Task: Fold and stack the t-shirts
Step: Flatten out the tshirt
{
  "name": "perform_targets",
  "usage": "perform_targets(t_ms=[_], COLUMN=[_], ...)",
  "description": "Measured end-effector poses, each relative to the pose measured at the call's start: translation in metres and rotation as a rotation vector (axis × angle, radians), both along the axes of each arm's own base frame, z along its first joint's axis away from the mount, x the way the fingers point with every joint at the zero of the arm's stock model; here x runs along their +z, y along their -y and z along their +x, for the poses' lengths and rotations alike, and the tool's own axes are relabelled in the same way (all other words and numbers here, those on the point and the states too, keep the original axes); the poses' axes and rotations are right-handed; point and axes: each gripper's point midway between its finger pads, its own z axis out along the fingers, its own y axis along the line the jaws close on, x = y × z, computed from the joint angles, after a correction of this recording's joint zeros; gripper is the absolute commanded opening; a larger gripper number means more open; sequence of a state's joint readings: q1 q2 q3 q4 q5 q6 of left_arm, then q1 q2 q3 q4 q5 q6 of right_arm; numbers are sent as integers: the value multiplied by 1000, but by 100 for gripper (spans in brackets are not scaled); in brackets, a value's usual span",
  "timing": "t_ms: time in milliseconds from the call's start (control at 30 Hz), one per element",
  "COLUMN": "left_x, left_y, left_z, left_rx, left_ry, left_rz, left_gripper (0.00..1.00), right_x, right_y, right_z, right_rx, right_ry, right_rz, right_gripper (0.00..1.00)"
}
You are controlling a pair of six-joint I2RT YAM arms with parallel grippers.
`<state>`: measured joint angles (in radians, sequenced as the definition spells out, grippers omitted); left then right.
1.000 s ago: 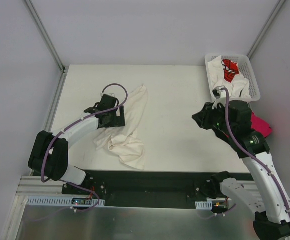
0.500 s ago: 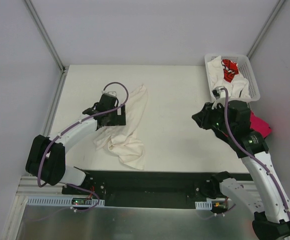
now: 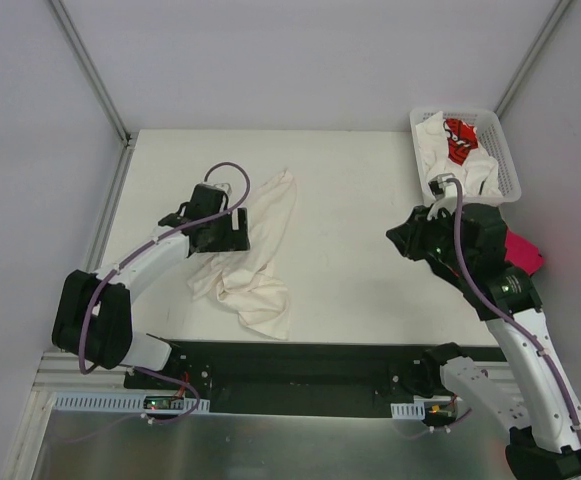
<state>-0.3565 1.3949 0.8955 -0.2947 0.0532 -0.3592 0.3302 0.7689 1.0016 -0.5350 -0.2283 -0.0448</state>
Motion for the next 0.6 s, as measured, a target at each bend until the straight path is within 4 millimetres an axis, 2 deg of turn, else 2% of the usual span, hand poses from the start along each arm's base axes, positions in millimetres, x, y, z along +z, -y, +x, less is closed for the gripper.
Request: perform_targets(t_ms=[33,67,100,133,167,433,500,533,600], left_x=[-1,-2,-4,-5,-6,-10,-9,-9,-8], left_y=[-1,-1,-2,-3,-4,-17,-18,-18,-18], left_z=[-1,-2,-3,-3,-3,-5,-6,-6,-6], left_rx=[-2,-6,-8,-3,-6,20,22,24,25], left_ry=[-9,-21,-33,-42,-52,-80,-84,-84,-86], left_rz=[0,-2,-2,-2,3,47,52,51,55], left_gripper=[65,44,48,94,99,99,85,99,99], right_x=[1,1,1,1,1,1,1,1,1], right_y=[0,0,0,0,0,1,1,1,1], right_z=[0,-1,-1,-1,-1,-1,0,0,0], right_rx=[0,0,0,0,0,-2,-3,-3,-4], right_ry=[2,4,5,5,5,5,5,5,5], right_rz=[1,1,2,2,1,1,1,1,0], right_gripper=[21,20,20,20,20,19,19,19,18])
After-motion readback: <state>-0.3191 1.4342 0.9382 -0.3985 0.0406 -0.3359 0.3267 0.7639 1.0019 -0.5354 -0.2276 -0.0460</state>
